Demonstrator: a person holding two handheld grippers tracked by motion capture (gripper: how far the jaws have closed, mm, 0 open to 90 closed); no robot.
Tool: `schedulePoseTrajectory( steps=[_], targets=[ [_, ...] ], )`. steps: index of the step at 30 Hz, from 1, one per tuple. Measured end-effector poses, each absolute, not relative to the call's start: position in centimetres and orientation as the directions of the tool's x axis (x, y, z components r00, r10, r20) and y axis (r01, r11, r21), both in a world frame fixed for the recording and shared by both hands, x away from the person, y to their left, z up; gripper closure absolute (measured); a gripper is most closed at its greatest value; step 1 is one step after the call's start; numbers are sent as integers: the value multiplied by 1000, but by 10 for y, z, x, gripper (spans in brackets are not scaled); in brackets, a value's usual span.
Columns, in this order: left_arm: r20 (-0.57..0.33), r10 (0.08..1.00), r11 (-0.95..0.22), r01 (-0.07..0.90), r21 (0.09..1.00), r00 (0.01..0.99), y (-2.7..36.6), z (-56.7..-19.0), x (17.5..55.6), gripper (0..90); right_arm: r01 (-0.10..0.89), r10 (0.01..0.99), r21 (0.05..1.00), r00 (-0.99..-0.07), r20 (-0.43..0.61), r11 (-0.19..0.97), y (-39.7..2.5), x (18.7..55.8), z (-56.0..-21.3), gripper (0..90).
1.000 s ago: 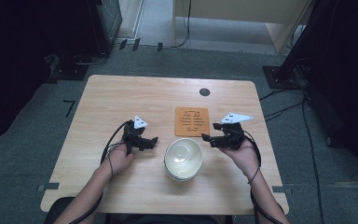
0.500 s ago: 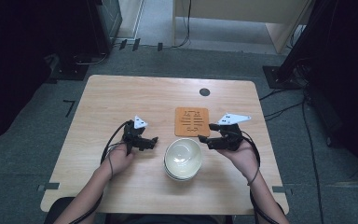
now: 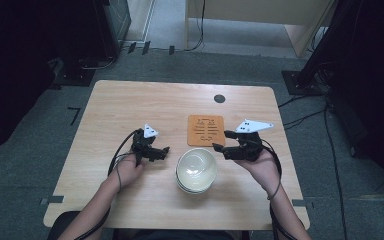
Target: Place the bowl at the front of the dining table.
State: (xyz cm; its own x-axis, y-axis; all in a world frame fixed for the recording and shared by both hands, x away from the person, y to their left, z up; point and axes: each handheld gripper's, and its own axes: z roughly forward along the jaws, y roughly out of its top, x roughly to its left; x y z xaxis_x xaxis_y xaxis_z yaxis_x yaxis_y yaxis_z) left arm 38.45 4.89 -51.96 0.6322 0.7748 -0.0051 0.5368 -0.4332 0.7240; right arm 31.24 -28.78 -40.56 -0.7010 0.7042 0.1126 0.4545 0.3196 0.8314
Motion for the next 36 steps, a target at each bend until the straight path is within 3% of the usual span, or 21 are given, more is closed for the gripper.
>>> schedulePoseTrajectory(
  steps=[17, 24, 36],
  targets=[
    [-5, 775, -434, 537, 724, 633, 49, -520, 384, 88, 420, 657, 843, -746, 109, 336, -274, 300, -389, 324],
    [-5, 775, -434, 537, 724, 632, 49, -520, 384, 88, 402, 618, 845, -778, 112, 353, -265, 300, -394, 347],
    [-5, 775, -433, 537, 724, 632, 49, -520, 384, 88, 413, 598, 835, -791, 130, 364, -254, 303, -407, 298]
  ],
)
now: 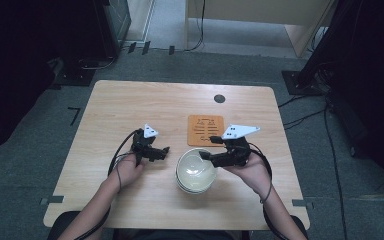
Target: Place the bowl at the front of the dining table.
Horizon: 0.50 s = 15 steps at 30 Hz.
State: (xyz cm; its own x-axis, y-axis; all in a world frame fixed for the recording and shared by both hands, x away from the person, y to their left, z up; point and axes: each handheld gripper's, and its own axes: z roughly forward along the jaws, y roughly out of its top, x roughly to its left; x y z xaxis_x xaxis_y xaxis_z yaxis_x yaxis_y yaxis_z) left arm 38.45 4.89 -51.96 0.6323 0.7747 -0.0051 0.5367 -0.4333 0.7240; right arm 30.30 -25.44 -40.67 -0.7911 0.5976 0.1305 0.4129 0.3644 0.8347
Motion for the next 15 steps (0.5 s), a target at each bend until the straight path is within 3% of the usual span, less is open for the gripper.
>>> schedulePoseTrajectory(
  steps=[10, 15],
  targets=[
    [-5, 775, -433, 537, 724, 632, 49, -520, 384, 88, 418, 573, 833, -805, 155, 362, -249, 307, -417, 294],
    [-4, 774, -434, 536, 724, 633, 49, -520, 384, 88, 415, 565, 832, -810, 155, 367, -246, 309, -425, 337]
  ],
)
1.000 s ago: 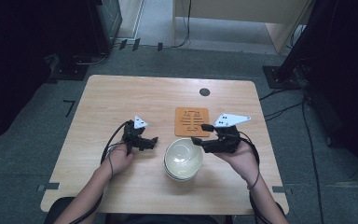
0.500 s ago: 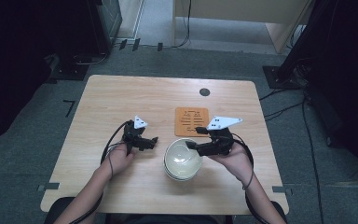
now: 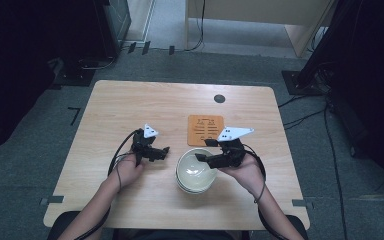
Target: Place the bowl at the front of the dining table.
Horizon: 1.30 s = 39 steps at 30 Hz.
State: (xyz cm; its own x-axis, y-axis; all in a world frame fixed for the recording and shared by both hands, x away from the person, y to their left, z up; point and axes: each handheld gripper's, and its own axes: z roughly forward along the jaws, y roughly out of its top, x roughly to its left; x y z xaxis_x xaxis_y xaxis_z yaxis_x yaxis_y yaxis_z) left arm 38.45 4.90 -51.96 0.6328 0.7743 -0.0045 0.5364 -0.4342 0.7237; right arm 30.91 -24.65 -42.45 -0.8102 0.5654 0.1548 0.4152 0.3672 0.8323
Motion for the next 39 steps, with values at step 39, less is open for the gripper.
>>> schedulePoseTrajectory(
  steps=[39],
  targets=[
    [-5, 775, -433, 536, 724, 632, 49, -520, 384, 88, 439, 535, 812, -823, 192, 385, -224, 315, -447, 506]
  ],
)
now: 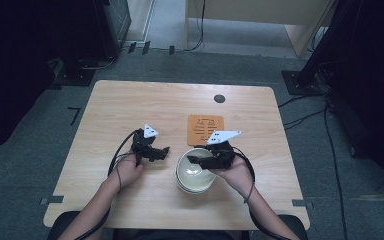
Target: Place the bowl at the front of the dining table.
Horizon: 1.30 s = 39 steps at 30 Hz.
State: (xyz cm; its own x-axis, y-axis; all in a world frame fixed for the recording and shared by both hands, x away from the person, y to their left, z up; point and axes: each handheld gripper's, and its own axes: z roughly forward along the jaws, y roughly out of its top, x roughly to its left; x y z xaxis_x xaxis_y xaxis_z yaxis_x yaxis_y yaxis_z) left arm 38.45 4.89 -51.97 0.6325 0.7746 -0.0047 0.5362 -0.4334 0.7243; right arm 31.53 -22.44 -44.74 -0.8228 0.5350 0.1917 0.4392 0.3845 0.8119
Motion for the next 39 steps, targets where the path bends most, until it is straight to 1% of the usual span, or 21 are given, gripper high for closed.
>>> schedulePoseTrajectory(
  steps=[1, 4, 5, 7, 9, 18, 24, 27, 32, 35, 39],
  targets=[
    [-5, 774, -434, 536, 724, 633, 49, -520, 384, 88, 445, 534, 812, -821, 201, 378, -225, 316, -449, 528],
    [-5, 775, -433, 536, 724, 632, 49, -520, 384, 88, 448, 532, 812, -821, 208, 374, -226, 317, -450, 548],
    [-5, 775, -433, 536, 724, 632, 49, -520, 384, 88, 457, 528, 814, -818, 228, 358, -228, 318, -450, 584],
    [-5, 775, -433, 536, 724, 632, 49, -520, 384, 88, 458, 527, 817, -817, 232, 350, -230, 318, -450, 597],
    [-5, 775, -433, 536, 724, 632, 49, -520, 384, 88, 472, 530, 819, -809, 254, 327, -232, 319, -449, 663],
    [-5, 775, -434, 536, 724, 633, 49, -520, 384, 88, 459, 550, 815, -807, 215, 355, -230, 317, -444, 678],
    [-5, 775, -433, 537, 724, 632, 49, -520, 384, 88, 463, 559, 823, -798, 225, 330, -235, 315, -439, 699],
    [-5, 775, -434, 537, 724, 632, 49, -520, 384, 88, 451, 570, 826, -797, 201, 338, -235, 312, -437, 710],
    [-5, 775, -434, 537, 724, 633, 49, -520, 384, 88, 460, 574, 825, -791, 212, 329, -237, 313, -436, 716],
    [-5, 774, -434, 537, 724, 633, 49, -520, 384, 88, 477, 577, 826, -781, 241, 301, -241, 313, -434, 724],
    [-5, 775, -433, 537, 724, 632, 49, -520, 384, 89, 498, 591, 814, -766, 253, 297, -242, 314, -432, 731]
  ],
)
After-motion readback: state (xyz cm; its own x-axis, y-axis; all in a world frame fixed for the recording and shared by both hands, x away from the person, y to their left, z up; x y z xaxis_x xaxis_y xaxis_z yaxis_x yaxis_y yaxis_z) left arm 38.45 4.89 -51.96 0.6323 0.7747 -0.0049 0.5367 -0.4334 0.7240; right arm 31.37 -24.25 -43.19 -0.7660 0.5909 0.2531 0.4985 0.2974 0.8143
